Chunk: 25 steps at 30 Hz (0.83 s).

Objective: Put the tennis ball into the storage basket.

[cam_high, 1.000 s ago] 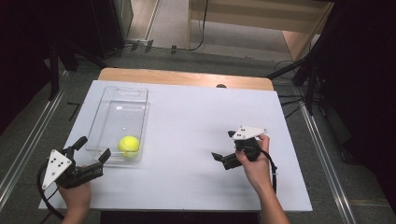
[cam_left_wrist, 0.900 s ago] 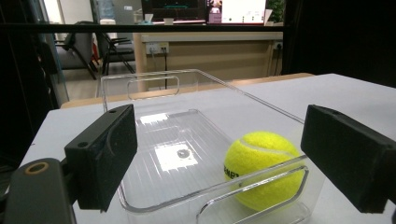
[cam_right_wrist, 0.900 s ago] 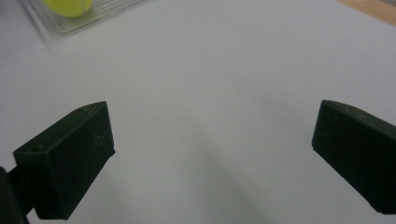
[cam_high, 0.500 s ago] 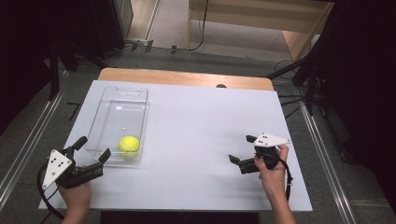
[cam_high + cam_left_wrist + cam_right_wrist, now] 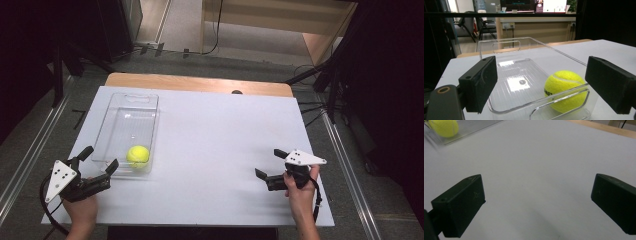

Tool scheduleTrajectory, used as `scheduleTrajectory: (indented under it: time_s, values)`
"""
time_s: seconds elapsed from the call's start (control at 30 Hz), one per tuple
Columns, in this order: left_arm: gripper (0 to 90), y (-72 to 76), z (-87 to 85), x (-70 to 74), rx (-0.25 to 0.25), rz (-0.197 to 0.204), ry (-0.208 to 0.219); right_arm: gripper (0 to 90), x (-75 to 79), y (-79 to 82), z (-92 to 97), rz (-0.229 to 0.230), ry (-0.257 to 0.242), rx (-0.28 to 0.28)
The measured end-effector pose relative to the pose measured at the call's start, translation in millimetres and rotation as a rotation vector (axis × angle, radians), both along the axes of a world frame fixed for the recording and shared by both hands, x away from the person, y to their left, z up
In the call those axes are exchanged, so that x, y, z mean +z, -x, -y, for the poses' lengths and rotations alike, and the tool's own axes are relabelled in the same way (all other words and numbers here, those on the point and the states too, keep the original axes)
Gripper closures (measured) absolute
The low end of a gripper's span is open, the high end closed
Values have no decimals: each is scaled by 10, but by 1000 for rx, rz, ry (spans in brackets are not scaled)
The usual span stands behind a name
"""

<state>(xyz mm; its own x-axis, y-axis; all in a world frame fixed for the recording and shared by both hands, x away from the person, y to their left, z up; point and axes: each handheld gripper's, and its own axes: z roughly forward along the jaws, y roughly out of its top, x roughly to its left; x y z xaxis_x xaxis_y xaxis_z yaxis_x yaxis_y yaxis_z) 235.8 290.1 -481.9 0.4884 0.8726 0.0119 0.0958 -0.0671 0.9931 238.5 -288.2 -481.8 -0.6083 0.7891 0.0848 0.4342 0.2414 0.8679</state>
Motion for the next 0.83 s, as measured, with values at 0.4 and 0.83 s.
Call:
scheduleTrajectory:
  time_s: [0.4, 0.83]
  values:
    - [113, -2, -7, 2, 0, -1, 4, 0, -102, 143, 203, 55, -69, -26]
    - [113, -3, -16, 3, -2, -2, 14, 0, -207, 238, 433, 91, -172, -68]
